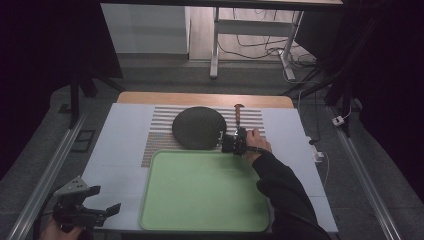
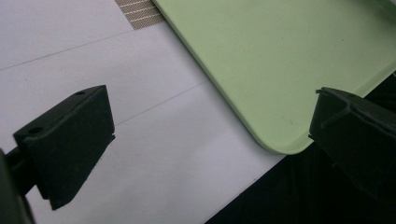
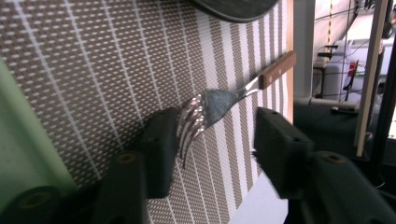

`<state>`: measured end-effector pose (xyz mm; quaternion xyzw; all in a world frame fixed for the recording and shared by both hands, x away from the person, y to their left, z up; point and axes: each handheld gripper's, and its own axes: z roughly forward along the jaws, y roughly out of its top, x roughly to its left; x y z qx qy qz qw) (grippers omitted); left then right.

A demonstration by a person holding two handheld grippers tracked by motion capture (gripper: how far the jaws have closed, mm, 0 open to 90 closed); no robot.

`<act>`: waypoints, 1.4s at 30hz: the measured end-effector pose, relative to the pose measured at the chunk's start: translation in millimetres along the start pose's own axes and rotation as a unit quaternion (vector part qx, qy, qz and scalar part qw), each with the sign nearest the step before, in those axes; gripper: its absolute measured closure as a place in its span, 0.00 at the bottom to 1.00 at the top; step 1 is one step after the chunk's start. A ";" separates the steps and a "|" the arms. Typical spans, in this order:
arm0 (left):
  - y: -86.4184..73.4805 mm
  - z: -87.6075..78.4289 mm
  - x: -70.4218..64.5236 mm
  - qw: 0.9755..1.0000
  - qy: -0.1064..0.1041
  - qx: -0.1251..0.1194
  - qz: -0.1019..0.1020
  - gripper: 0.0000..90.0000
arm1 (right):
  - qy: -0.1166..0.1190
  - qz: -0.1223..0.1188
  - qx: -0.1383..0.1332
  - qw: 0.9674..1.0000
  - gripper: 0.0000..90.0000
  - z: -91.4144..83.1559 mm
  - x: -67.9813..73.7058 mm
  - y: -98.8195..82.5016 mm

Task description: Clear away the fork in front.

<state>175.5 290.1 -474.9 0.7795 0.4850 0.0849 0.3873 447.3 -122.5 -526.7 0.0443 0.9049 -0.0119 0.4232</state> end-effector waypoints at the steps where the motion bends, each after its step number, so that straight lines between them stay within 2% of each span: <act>1: 0.0 0.0 0.0 1.000 0.000 0.000 0.000 0.00 | -0.017 -0.004 0.002 1.000 0.64 0.8 2.4 0.6; 2: 0.0 0.0 0.0 1.000 0.000 0.000 0.000 0.00 | -0.017 -0.006 -0.003 1.000 0.68 2.4 3.6 0.7; 3: 0.0 0.0 0.0 1.000 0.000 0.000 0.000 0.00 | -0.023 -0.015 0.001 1.000 0.71 2.8 4.6 0.8; 7: -0.1 -0.1 -0.1 1.000 0.000 0.000 0.001 0.00 | -0.020 -0.030 0.012 0.999 0.87 5.7 8.3 0.2; 10: -0.1 -0.1 -0.1 1.000 0.000 0.000 0.001 0.00 | -0.022 -0.045 0.007 0.999 0.96 8.0 12.5 -1.4; 11: -0.1 -0.1 -0.1 1.000 0.000 0.000 0.001 0.00 | -0.027 -0.047 0.013 0.998 0.97 7.3 14.9 -1.9; 13: 0.0 0.0 -0.1 1.000 0.000 0.000 0.002 0.00 | -0.026 -0.051 0.016 0.998 0.99 6.5 14.7 -2.6; 14: 0.0 0.0 -0.2 1.000 0.000 0.000 0.002 0.00 | -0.045 -0.053 0.014 0.997 0.99 5.3 14.6 -2.9; 15: 0.0 0.0 -0.2 1.000 0.000 0.000 0.002 0.00 | -0.047 -0.052 0.013 0.997 0.99 3.6 12.6 -3.1; 16: 0.0 0.0 -0.2 1.000 0.000 0.000 0.002 0.00 | -0.045 -0.047 0.015 0.998 1.00 1.1 10.0 -2.9; 17: 0.0 0.0 -0.1 1.000 0.000 0.000 0.002 0.00 | -0.044 -0.043 0.003 0.998 1.00 0.1 7.6 -3.4; 22: 0.0 0.1 -0.3 1.000 0.000 0.001 0.002 0.00 | -0.041 -0.037 0.001 0.998 1.00 -7.9 3.8 -6.0; 23: 0.0 0.1 -0.3 1.000 0.001 0.001 0.002 0.00 | -0.027 -0.035 -0.002 0.999 1.00 -9.2 1.2 -6.5; 24: 0.0 0.1 -0.3 1.000 0.001 0.001 0.002 0.00 | -0.046 -0.033 -0.002 0.998 1.00 -11.1 1.3 -7.2; 25: 0.1 0.1 -0.3 1.000 0.000 0.001 0.002 0.00 | -0.026 -0.031 -0.003 0.999 1.00 -12.9 -1.9 -8.0; 26: 0.1 0.1 -0.3 1.000 0.000 0.001 0.002 0.00 | -0.047 -0.027 -0.006 0.999 1.00 -15.0 -1.4 -9.0; 29: 0.1 0.1 -0.4 1.000 0.000 0.001 0.002 0.00 | -0.046 -0.019 -0.014 0.999 1.00 -22.0 -4.3 -11.6; 32: 0.2 0.2 -0.4 1.000 0.001 0.001 0.002 0.00 | -0.062 -0.017 -0.019 0.998 1.00 -32.6 -5.2 -13.2; 33: 0.2 0.2 -0.5 1.000 0.001 0.002 0.002 0.00 | -0.046 -0.015 -0.022 0.999 1.00 -36.4 -6.5 -13.5; 34: 0.2 0.2 -0.5 1.000 0.001 0.002 0.002 0.00 | -0.047 -0.015 -0.029 0.998 1.00 -40.0 -6.5 -14.1; 35: 0.2 0.4 -0.5 1.000 0.001 0.002 0.003 0.00 | -0.060 -0.015 -0.026 0.998 1.00 -45.5 -5.8 -14.1; 37: 0.2 0.4 -0.6 1.000 0.001 0.002 0.003 0.00 | -0.059 -0.011 -0.031 0.998 1.00 -49.0 -4.6 -14.8; 38: 0.3 0.5 -0.7 1.000 0.001 0.002 0.003 0.00 | -0.056 -0.016 -0.046 0.997 1.00 -56.9 -5.5 -16.2; 39: 0.3 0.5 -0.7 1.000 0.001 0.002 0.003 0.00 | -0.029 -0.009 -0.055 0.998 1.00 -60.7 -7.0 -17.3; 40: 0.3 0.6 -0.7 1.000 0.001 0.002 0.003 0.00 | -0.049 -0.007 -0.061 0.997 1.00 -64.6 -5.6 -18.1; 41: 0.4 0.7 -0.8 1.000 0.001 0.003 0.003 0.00 | -0.045 -0.006 -0.065 0.997 1.00 -69.0 -5.9 -18.9; 42: 0.4 0.7 -0.8 1.000 0.001 0.003 0.003 0.00 | -0.043 0.010 -0.079 0.996 1.00 -71.3 -3.6 -20.4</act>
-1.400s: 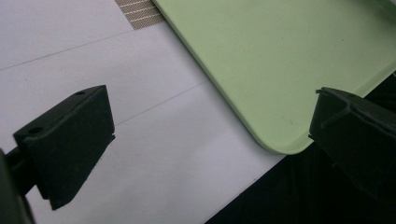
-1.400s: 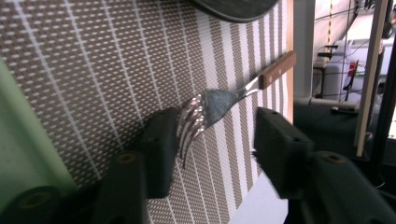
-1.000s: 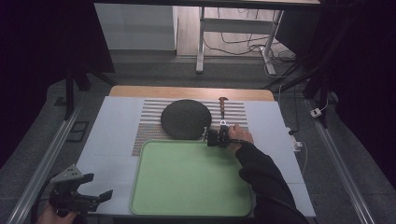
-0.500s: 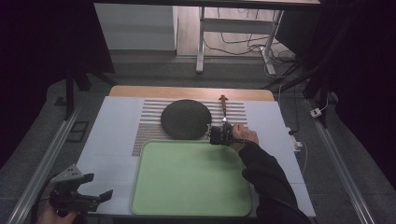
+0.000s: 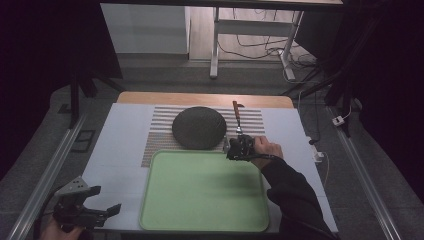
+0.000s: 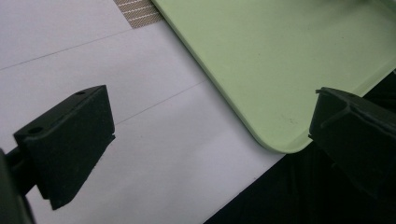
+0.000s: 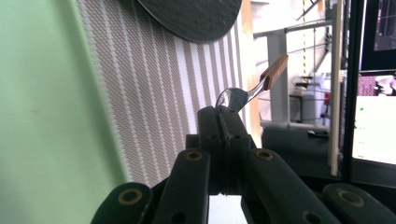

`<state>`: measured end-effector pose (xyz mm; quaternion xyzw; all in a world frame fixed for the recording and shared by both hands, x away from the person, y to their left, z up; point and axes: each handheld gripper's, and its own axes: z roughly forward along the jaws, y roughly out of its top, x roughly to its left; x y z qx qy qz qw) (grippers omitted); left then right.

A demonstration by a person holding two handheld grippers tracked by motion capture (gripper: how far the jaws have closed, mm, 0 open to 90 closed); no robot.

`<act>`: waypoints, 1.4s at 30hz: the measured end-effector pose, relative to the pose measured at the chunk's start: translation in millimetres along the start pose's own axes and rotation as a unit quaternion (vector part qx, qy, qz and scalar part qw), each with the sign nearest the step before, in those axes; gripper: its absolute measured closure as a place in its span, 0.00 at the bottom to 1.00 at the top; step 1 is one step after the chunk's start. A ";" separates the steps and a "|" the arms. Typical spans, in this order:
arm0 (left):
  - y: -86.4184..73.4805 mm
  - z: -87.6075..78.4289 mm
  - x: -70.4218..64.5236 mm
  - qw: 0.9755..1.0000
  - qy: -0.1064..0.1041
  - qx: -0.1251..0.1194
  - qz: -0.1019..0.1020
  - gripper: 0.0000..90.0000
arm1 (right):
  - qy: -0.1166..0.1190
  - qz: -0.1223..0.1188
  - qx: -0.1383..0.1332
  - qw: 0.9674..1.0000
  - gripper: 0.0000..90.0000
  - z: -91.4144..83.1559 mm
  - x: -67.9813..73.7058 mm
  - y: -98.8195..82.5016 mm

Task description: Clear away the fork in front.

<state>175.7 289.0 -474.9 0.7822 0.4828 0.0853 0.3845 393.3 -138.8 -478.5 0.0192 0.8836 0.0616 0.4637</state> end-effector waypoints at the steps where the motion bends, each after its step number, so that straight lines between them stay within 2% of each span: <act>1: 0.0 0.0 0.0 1.000 0.000 0.000 0.000 0.00 | 0.000 -0.015 0.003 1.000 1.00 -5.6 -1.9 0.4; 4: 0.2 0.4 -0.3 1.000 -0.001 0.001 0.000 0.00 | 0.010 -0.003 -0.008 1.000 1.00 -20.4 2.0 -0.3; 6: 0.2 0.4 -0.6 1.000 -0.001 0.002 0.002 0.00 | 0.017 0.010 -0.033 0.999 1.00 -28.9 3.8 -1.0; 8: 0.3 0.4 -0.6 1.000 -0.001 0.002 0.002 0.00 | 0.023 0.016 -0.034 0.999 1.00 -34.6 4.4 -0.8; 9: 0.3 0.5 -0.5 1.000 -0.002 0.003 0.003 0.00 | 0.033 0.028 -0.054 0.998 1.00 -43.9 5.0 -1.2; 12: 0.5 1.0 -0.2 1.000 -0.006 0.005 0.004 0.00 | 0.057 0.056 -0.082 0.993 1.00 -57.5 6.0 -2.2; 16: 1.3 2.4 -1.9 1.000 -0.006 0.013 0.011 0.00 | 0.089 0.089 -0.120 0.985 1.00 -71.5 6.8 -4.4; 19: 1.3 2.3 -2.1 1.000 -0.008 0.012 0.013 0.00 | 0.123 0.128 -0.148 0.973 1.00 -80.1 6.8 -7.0; 22: 1.2 1.6 -1.9 1.000 -0.013 0.009 0.016 0.00 | 0.160 0.160 -0.177 0.958 1.00 -85.8 5.8 -10.7; 23: 1.2 1.6 -1.9 1.000 -0.013 0.009 0.016 0.00 | 0.169 0.166 -0.185 0.954 1.00 -87.1 5.2 -12.3; 27: 1.3 1.2 -1.4 1.000 -0.018 0.008 0.015 0.00 | 0.207 0.203 -0.214 0.933 1.00 -92.8 3.7 -17.9; 28: 1.5 1.4 -1.3 1.000 -0.025 0.006 0.012 0.00 | 0.217 0.216 -0.222 0.926 1.00 -94.2 3.6 -19.1; 29: 1.8 1.5 -1.3 1.000 -0.027 0.006 0.012 0.00 | 0.225 0.220 -0.229 0.921 1.00 -95.2 2.5 -21.1; 32: 2.4 2.0 -1.5 0.999 -0.033 0.005 0.012 0.00 | 0.249 0.245 -0.251 0.903 1.00 -98.8 2.1 -25.0; 35: 5.5 3.0 -2.2 0.999 -0.040 0.002 0.016 0.00 | 0.268 0.259 -0.265 0.889 1.00 -102.9 1.4 -29.0; 36: 5.5 3.0 -2.2 0.999 -0.040 0.002 0.016 0.00 | 0.268 0.259 -0.265 0.889 1.00 -102.9 1.4 -29.0; 37: 6.6 3.3 -2.4 0.999 -0.041 0.003 0.016 0.00 | 0.274 0.265 -0.271 0.884 1.00 -103.9 1.5 -29.9; 38: 8.0 3.7 -2.7 0.999 -0.042 0.003 0.018 0.00 | 0.288 0.273 -0.280 0.874 1.00 -106.3 1.9 -31.8; 39: 11.2 5.0 -3.8 0.999 -0.045 0.003 0.024 0.00 | 0.294 0.274 -0.284 0.870 1.00 -107.6 1.9 -32.7; 40: 13.1 6.2 -4.5 0.998 -0.047 0.002 0.029 0.00 | 0.300 0.277 -0.292 0.864 1.00 -108.5 2.5 -33.3; 42: 17.6 10.0 -5.8 0.998 -0.056 0.002 0.040 0.00 | 0.313 0.281 -0.301 0.856 1.00 -111.1 2.6 -34.5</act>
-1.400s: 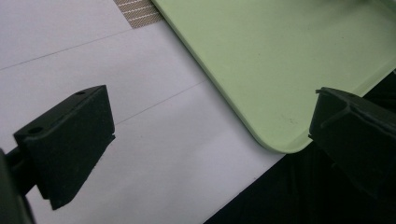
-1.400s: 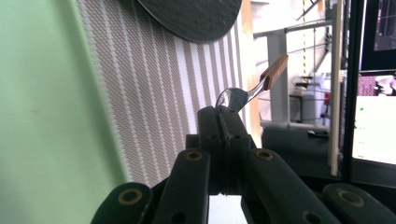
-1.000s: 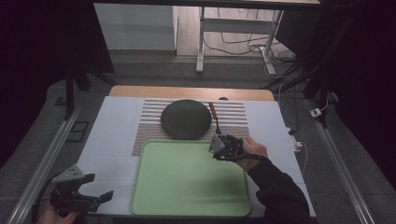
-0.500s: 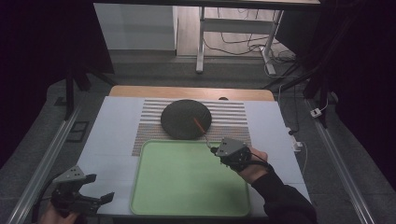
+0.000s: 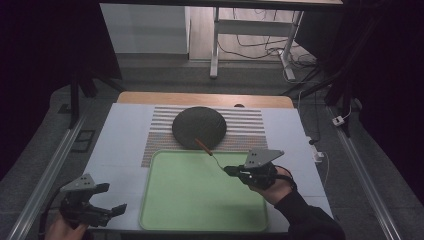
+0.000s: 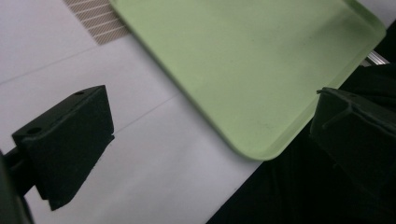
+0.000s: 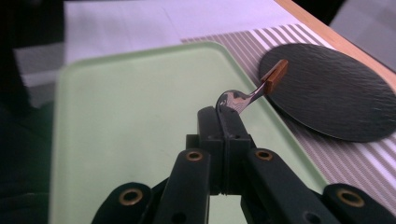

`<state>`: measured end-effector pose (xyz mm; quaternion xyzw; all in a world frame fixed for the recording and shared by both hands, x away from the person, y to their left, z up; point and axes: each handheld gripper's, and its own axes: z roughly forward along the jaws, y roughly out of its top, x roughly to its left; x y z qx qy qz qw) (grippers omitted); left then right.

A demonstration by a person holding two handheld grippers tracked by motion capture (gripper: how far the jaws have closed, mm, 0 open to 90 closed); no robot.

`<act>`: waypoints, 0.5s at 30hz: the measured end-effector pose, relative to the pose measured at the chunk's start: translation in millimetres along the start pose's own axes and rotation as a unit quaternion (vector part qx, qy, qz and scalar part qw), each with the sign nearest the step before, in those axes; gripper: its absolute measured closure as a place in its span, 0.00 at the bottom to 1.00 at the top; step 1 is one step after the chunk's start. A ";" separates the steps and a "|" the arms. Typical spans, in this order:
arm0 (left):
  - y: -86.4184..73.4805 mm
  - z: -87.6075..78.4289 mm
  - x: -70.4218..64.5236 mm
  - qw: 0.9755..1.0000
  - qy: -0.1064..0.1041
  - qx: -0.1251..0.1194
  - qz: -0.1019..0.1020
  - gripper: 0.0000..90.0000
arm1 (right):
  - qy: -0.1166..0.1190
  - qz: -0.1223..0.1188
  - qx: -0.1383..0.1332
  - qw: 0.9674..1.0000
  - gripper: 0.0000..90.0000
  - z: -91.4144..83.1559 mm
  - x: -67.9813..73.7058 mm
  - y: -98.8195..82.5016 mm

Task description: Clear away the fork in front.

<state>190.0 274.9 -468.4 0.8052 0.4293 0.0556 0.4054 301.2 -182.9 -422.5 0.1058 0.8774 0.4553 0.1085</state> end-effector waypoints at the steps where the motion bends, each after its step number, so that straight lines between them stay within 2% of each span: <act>1: 2.6 2.7 -0.3 1.000 -0.005 0.000 0.006 0.00 | 0.008 0.004 -0.007 1.000 1.00 -1.0 0.6 -0.1; 3: 8.3 8.3 -0.8 1.000 -0.016 0.006 0.018 0.00 | 0.026 0.013 -0.019 0.999 1.00 -3.3 1.2 -0.5; 4: 8.3 8.3 -0.8 1.000 -0.016 0.006 0.018 0.00 | 0.037 0.014 -0.024 0.999 1.00 -4.3 1.6 -0.7; 5: 13.6 14.3 -1.2 0.999 -0.026 0.007 0.032 0.00 | 0.045 0.016 -0.027 0.998 1.00 -5.5 2.2 -0.7; 6: 16.4 17.4 -1.6 0.999 -0.030 0.009 0.037 0.00 | 0.053 0.018 -0.031 0.998 1.00 -6.2 2.8 -0.8; 7: 16.4 17.4 -1.6 0.999 -0.030 0.009 0.037 0.00 | 0.060 0.019 -0.034 0.997 1.00 -6.8 3.4 -0.9; 8: 22.4 23.5 -2.4 0.998 -0.036 0.011 0.051 0.00 | 0.068 0.019 -0.037 0.997 1.00 -7.4 4.1 -1.0; 10: 29.5 29.1 -3.3 0.997 -0.040 0.014 0.063 0.00 | 0.084 0.015 -0.040 0.996 1.00 -8.5 6.1 -1.2; 11: 29.5 29.1 -3.3 0.997 -0.040 0.014 0.063 0.00 | 0.090 0.015 -0.042 0.995 1.00 -8.6 7.4 -1.2; 12: 36.8 35.0 -3.6 0.996 -0.047 0.013 0.078 0.00 | 0.097 0.014 -0.042 0.994 1.00 -8.7 8.3 -1.3; 14: 40.5 38.2 -4.1 0.995 -0.052 0.015 0.084 0.00 | 0.109 0.012 -0.041 0.993 1.00 -8.8 10.0 -1.4; 15: 48.1 44.5 -6.0 0.993 -0.058 0.021 0.099 0.00 | 0.116 0.013 -0.043 0.992 1.00 -8.5 11.1 -1.6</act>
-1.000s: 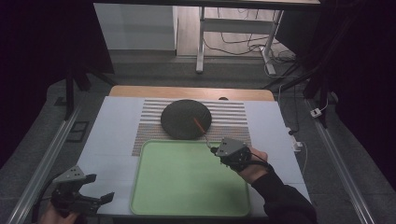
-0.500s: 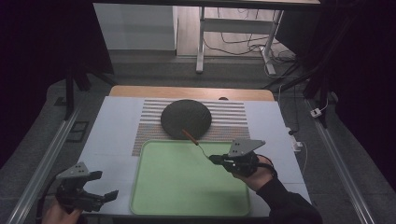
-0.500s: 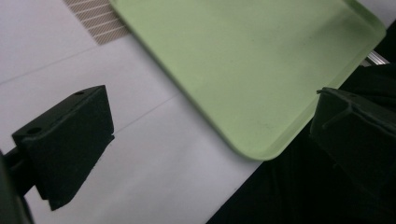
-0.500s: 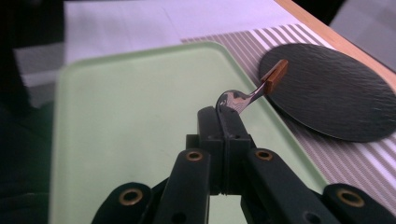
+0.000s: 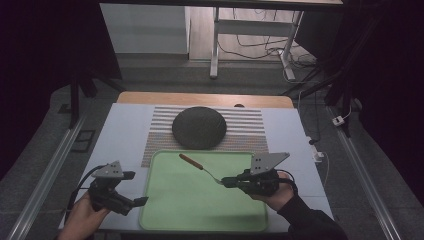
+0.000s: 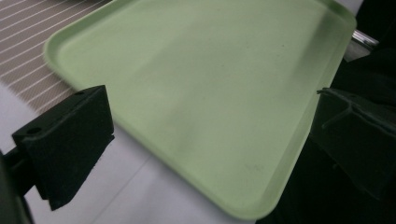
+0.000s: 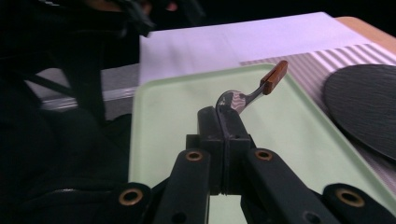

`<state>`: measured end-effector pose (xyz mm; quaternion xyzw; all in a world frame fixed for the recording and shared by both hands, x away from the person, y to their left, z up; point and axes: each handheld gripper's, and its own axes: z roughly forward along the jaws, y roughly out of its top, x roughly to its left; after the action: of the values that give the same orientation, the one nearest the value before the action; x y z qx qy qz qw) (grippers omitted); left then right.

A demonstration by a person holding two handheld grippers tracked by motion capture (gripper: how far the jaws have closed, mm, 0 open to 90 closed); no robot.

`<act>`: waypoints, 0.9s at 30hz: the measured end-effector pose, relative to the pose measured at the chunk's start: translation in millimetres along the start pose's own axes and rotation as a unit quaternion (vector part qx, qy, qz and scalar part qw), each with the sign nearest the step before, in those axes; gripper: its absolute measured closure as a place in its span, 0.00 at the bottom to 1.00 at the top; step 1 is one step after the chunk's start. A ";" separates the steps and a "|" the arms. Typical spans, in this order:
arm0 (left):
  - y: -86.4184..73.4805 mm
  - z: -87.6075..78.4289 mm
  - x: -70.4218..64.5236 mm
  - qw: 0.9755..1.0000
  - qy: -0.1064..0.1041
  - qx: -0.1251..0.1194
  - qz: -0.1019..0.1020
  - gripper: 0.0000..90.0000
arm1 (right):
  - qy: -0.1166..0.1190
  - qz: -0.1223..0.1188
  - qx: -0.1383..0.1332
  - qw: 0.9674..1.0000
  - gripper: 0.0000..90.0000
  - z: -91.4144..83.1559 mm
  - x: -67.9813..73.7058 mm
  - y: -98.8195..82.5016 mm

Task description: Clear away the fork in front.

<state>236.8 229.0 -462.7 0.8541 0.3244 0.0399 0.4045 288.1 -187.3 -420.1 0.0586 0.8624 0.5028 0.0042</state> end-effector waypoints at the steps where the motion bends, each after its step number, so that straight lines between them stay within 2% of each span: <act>1: 3.9 3.1 -0.2 1.000 0.000 0.000 0.007 0.00 | 0.007 -0.001 -0.001 1.000 1.00 0.5 0.6 -0.2; 4: 11.7 9.3 -0.8 1.000 -0.006 0.004 0.017 0.00 | 0.025 -0.001 0.001 1.000 1.00 2.2 2.8 -0.5; 5: 19.7 14.9 -1.9 0.999 -0.009 0.013 0.029 0.00 | 0.031 -0.002 0.001 1.000 1.00 3.1 3.2 -0.6; 6: 19.7 14.9 -1.9 0.999 -0.009 0.013 0.029 0.00 | 0.036 -0.004 0.001 0.999 1.00 3.8 3.7 -0.8; 10: 36.1 26.7 -3.5 0.998 -0.015 0.029 0.053 0.00 | 0.056 -0.010 0.000 0.998 1.00 6.6 6.2 0.2; 13: 47.5 36.7 -5.2 0.996 -0.021 0.038 0.077 0.00 | 0.066 -0.013 0.001 0.998 1.00 8.2 7.4 0.8; 14: 54.3 43.3 -7.4 0.994 -0.024 0.044 0.099 0.00 | 0.073 -0.014 0.000 0.997 1.00 9.9 8.2 1.2; 15: 54.3 43.3 -7.4 0.994 -0.024 0.044 0.099 0.00 | 0.078 -0.015 0.000 0.997 1.00 10.6 8.4 1.4; 16: 57.7 46.3 -8.2 0.992 -0.028 0.047 0.110 0.00 | 0.084 -0.017 0.001 0.996 1.00 11.0 8.3 1.8; 17: 64.3 51.9 -9.3 0.989 -0.041 0.055 0.133 0.00 | 0.086 -0.016 -0.001 0.996 1.00 11.5 8.4 2.0; 18: 67.2 54.9 -10.6 0.987 -0.046 0.058 0.144 0.00 | 0.092 -0.018 0.000 0.996 1.00 11.8 8.2 2.4; 19: 67.2 54.9 -10.6 0.987 -0.046 0.058 0.144 0.00 | 0.097 -0.019 -0.001 0.995 1.00 12.2 8.7 2.7; 20: 70.0 57.9 -12.0 0.984 -0.050 0.062 0.157 0.02 | 0.101 -0.020 0.000 0.995 1.00 12.3 9.1 3.2; 21: 74.8 63.9 -15.5 0.980 -0.050 0.071 0.181 0.03 | 0.105 -0.023 -0.001 0.994 1.00 12.7 9.2 3.4; 23: 78.6 69.0 -18.4 0.975 -0.057 0.075 0.201 0.07 | 0.112 -0.026 0.000 0.993 1.00 13.2 10.3 4.1; 24: 80.1 70.5 -19.6 0.972 -0.060 0.078 0.213 0.11 | 0.114 -0.027 0.002 0.993 1.00 13.2 10.8 4.6; 25: 80.1 70.5 -19.6 0.972 -0.060 0.078 0.213 0.18 | 0.114 -0.027 0.002 0.993 1.00 13.2 10.8 4.6; 26: 82.3 72.6 -22.1 0.967 -0.064 0.085 0.230 0.24 | 0.120 -0.031 0.003 0.992 1.00 13.3 11.6 4.9; 27: 83.1 73.0 -23.0 0.965 -0.066 0.088 0.238 0.29 | 0.124 -0.034 0.003 0.992 1.00 13.4 12.0 5.0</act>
<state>286.2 128.5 -447.5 0.9397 0.0862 0.0494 0.3271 277.5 -172.0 -421.7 -0.0332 0.8593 0.5031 -0.0861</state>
